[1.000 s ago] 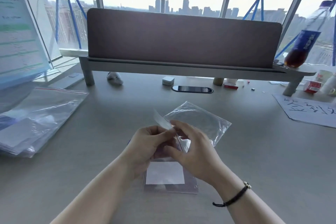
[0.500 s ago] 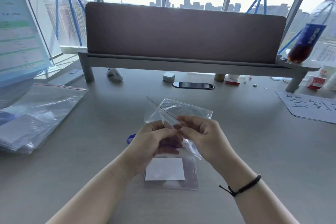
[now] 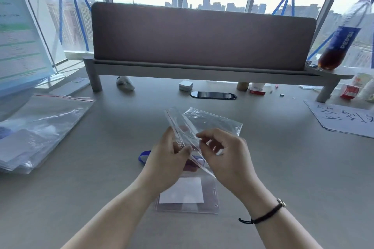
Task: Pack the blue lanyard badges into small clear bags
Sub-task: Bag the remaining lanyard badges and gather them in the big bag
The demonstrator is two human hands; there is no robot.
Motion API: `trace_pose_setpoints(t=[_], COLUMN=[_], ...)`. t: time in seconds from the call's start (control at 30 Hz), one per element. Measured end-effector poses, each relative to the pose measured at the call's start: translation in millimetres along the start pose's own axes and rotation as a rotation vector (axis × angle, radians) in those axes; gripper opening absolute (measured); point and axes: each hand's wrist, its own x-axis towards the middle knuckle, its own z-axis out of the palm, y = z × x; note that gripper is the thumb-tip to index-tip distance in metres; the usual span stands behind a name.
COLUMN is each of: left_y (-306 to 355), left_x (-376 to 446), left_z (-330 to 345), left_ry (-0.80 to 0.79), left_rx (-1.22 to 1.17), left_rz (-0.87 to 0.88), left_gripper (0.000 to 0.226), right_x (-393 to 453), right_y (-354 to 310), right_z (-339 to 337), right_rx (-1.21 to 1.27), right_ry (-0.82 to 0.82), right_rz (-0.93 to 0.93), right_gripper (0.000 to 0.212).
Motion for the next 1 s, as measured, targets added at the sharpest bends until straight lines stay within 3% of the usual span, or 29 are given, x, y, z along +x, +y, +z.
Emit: trace_pose_setpoints(t=[0.13, 0.27, 0.6, 0.83, 1.0], left_y=[0.1, -1.8, -1.1, -4.0, -6.8], left_x=[-2.6, -2.2, -1.9, 2.0, 2.3], left_z=[1.0, -0.1, -1.1, -1.0, -1.5], left_ry=[-0.024, -0.043, 0.066, 0.023, 0.026], left_rx=[0.001, 0.011, 0.251, 0.142, 0.197], left_rz=[0.024, 0.029, -0.007, -0.101, -0.098], left_gripper=[0.048, 0.067, 0.079, 0.066, 0.040], right_x=[1.6, -0.4, 11.4, 22.5, 23.6], right_y=[5.4, 5.7, 13.9, 21.2, 21.2], right_z=[-2.0, 1.5, -21.4, -47.5, -46.7], right_rx=[-0.052, -0.125, -0.188, 0.043, 0.150], right_ry=[-0.038, -0.068, 0.230, 0.456, 0.446], right_rz=[0.063, 0.087, 0.082, 0.154, 0.125], right_gripper=[0.033, 0.025, 0.027, 0.031, 0.032])
